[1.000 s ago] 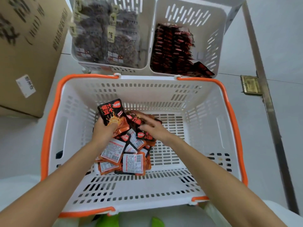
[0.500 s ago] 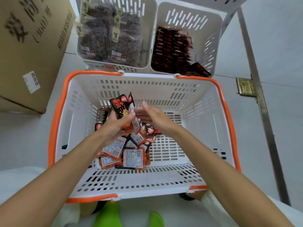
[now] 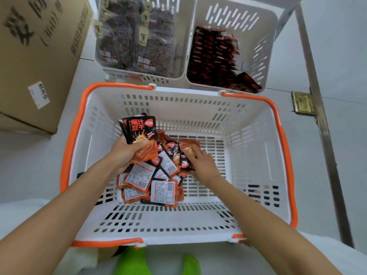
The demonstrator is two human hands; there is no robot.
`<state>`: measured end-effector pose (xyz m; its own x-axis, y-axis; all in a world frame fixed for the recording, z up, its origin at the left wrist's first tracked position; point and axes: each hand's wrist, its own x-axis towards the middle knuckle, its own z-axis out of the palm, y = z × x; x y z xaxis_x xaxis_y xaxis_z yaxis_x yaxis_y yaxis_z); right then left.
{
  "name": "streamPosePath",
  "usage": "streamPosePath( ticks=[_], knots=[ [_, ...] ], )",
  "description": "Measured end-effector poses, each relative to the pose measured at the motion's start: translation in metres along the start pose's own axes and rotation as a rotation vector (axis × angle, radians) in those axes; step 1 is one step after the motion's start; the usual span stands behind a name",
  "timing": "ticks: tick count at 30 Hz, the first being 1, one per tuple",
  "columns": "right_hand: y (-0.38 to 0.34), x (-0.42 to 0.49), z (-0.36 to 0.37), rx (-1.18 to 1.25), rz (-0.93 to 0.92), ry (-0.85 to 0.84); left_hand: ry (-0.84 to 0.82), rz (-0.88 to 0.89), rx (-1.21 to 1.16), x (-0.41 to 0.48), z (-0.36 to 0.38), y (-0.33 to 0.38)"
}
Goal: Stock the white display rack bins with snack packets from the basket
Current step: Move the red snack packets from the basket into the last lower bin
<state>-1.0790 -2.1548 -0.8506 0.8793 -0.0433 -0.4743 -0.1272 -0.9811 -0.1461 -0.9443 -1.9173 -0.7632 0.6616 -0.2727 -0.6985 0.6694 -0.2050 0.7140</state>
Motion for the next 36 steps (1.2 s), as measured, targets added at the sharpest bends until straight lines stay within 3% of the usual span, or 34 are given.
streamPosePath(
  ticks=[5, 9, 12, 15, 18, 21, 24, 28, 32, 34, 36],
  knots=[
    [-0.010, -0.032, -0.005, 0.121, 0.043, -0.063, -0.047, 0.041, 0.086, -0.003, 0.012, -0.004],
    [-0.008, -0.026, -0.083, 0.421, 0.194, 0.200, -0.142, 0.093, 0.180, -0.013, 0.029, 0.000],
    [-0.030, -0.023, -0.142, 0.643, 0.258, 0.287, -0.303, 0.199, 0.283, -0.029, 0.053, 0.010],
    [-0.059, -0.030, -0.180, 0.890, 0.245, 0.214, -0.316, 0.431, 0.433, -0.035, 0.076, 0.018],
    [-0.061, -0.041, -0.202, 1.173, 0.200, 0.092, -0.180, 0.450, 0.356, -0.033, 0.078, 0.035],
    [-0.042, -0.048, -0.212, 0.886, 0.056, 0.233, -0.320, 0.329, 0.314, -0.033, 0.073, 0.057],
    [-0.031, -0.049, -0.225, 0.989, -0.122, 0.324, -0.409, 0.399, 0.367, -0.040, 0.083, 0.078],
    [-0.021, -0.041, -0.236, 0.960, -0.015, 0.587, -0.338, 0.558, 0.397, -0.036, 0.101, 0.099],
    [0.010, -0.045, -0.268, 0.875, -0.068, 0.528, -0.522, 0.594, 0.632, -0.029, 0.112, 0.138],
    [0.033, -0.046, -0.292, 0.813, -0.116, 0.381, -0.629, 0.668, 0.797, -0.028, 0.123, 0.167],
    [0.051, -0.041, -0.309, 0.738, -0.184, 0.236, -0.611, 0.788, 0.927, -0.019, 0.142, 0.196]
  ],
)
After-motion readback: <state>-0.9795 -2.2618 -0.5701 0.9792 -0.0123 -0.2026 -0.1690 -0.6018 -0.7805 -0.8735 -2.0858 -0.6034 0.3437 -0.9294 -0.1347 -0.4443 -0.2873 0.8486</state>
